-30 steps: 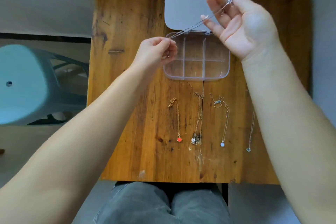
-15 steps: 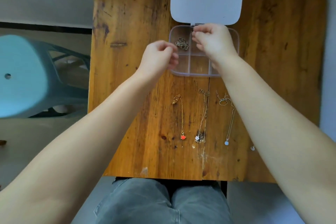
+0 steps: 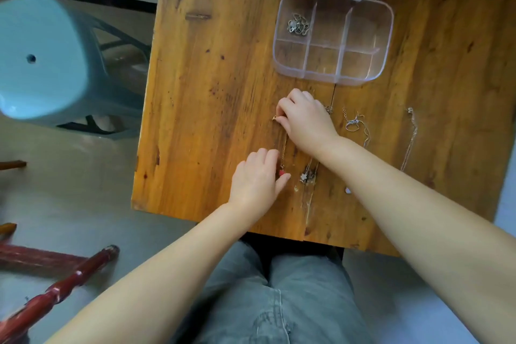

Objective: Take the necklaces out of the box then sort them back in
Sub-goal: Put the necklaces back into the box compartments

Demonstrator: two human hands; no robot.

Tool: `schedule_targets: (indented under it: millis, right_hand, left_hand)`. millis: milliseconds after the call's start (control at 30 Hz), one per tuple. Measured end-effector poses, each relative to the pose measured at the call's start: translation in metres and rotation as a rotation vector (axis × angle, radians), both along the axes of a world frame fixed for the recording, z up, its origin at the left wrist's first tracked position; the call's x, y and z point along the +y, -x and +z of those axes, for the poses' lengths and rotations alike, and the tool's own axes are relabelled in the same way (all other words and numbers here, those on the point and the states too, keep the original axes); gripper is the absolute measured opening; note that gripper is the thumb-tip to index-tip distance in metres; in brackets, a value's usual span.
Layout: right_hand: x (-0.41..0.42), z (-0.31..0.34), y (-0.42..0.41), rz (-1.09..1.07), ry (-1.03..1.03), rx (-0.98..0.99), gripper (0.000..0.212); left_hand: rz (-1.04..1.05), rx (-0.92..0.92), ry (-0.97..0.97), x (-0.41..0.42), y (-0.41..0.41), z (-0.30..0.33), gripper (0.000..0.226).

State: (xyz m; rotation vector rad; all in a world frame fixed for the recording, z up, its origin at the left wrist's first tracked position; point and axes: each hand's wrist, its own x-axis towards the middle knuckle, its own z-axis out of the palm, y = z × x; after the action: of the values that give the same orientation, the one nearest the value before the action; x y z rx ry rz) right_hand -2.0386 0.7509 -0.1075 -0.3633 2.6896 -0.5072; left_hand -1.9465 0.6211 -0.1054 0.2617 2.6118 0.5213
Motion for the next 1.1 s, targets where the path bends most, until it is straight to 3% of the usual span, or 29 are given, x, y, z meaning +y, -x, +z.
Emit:
schedule_targets:
  millis: [100, 200, 400, 567, 633, 767, 833, 933, 1100]
  right_hand:
    - [0.005, 0.001, -0.001, -0.004, 0.044, -0.05, 0.014]
    - [0.011, 0.01, -0.003, -0.175, 0.157, -0.163, 0.012]
    - [0.034, 0.045, -0.003, -0.646, 0.676, -0.409, 0.006]
    - [0.062, 0.097, 0.024, -0.633, 0.925, -0.309, 0.014]
    - [0.07, 0.119, 0.04, -0.588, 0.991, -0.269, 0.013]
    - [0.082, 0.155, 0.069, -0.452, 1.085, -0.203, 0.014]
    - [0.086, 0.164, 0.082, -0.424, 1.138, -0.168, 0.013]
    - [0.092, 0.167, 0.1, -0.552, 1.291, -0.155, 0.01]
    - [0.099, 0.153, 0.116, -0.808, 1.413, -0.085, 0.014]
  left_hand:
    - [-0.088, 0.078, 0.05, 0.006, 0.001, -0.007, 0.027]
    - [-0.108, 0.098, 0.012, 0.006, 0.003, -0.009, 0.016]
    - [-0.024, 0.029, -0.171, -0.003, 0.009, -0.001, 0.006]
    - [0.328, -0.012, -0.471, 0.011, 0.065, 0.024, 0.013]
    - [0.291, -0.01, -0.602, 0.023, 0.094, 0.043, 0.011]
    - [0.004, 0.04, -0.798, 0.056, 0.144, 0.086, 0.056]
    - [-0.06, 0.061, -0.831, 0.071, 0.166, 0.104, 0.049]
    - [-0.033, 0.018, -0.872, 0.081, 0.19, 0.111, 0.02]
    - [0.18, -0.072, -0.772, 0.066, 0.219, 0.078, 0.026]
